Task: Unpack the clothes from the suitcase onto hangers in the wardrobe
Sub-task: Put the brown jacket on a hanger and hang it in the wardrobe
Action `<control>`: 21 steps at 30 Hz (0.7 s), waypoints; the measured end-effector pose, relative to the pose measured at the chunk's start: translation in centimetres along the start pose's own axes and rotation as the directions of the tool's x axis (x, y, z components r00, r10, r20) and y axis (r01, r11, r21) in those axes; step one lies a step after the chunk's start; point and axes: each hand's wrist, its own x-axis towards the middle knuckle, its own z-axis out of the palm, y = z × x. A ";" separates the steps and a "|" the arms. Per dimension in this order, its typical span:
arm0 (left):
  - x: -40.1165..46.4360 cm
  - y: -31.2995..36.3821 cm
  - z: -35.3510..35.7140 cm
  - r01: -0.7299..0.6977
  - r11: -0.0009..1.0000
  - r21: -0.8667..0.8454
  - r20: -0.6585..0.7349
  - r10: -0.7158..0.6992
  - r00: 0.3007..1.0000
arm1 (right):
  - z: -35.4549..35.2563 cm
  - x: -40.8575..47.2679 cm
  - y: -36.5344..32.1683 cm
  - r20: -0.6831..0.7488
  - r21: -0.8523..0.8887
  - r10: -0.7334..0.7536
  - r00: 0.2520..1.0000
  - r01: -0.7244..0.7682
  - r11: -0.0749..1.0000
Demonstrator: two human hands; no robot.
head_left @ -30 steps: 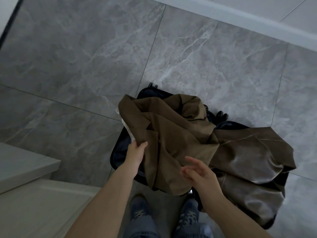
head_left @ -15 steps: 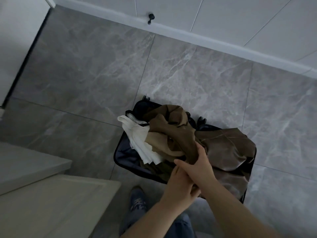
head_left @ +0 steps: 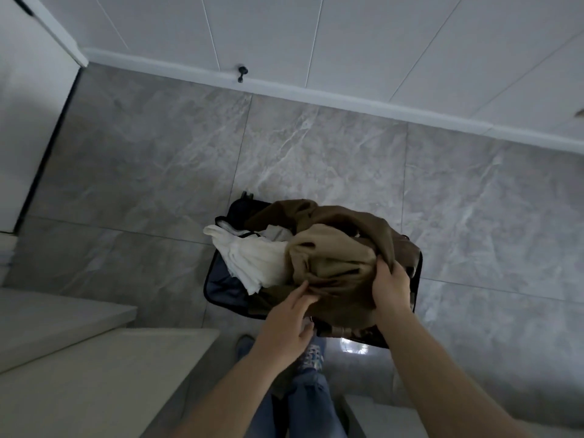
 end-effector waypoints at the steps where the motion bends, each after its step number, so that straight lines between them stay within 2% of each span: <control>1: -0.5 0.2 -0.5 0.036 0.999 -0.021 -0.026 -0.036 0.999 | -0.5 -0.8 -1.0 0.008 0.042 -0.017 1.000 0.017 0.999; 6: -2.4 3.8 -3.5 0.172 0.975 -0.140 -0.041 -0.179 0.983 | -3.8 -4.8 -5.0 0.032 0.158 -0.081 0.996 0.075 0.985; 13: -3.9 10.2 -9.3 0.185 0.954 -0.234 -0.037 -0.199 0.979 | -9.5 -10.2 -7.4 0.051 0.191 -0.245 0.968 0.232 0.954; 18: -4.4 14.4 -11.5 0.279 0.903 -0.326 -0.060 -0.314 0.947 | -13.0 -13.7 -9.9 0.059 0.246 -0.356 0.933 0.332 0.910; 21: -4.5 16.7 -11.9 0.229 0.912 -0.341 -0.088 -0.273 0.958 | -14.7 -15.7 -11.8 0.055 0.286 -0.404 0.913 0.373 0.883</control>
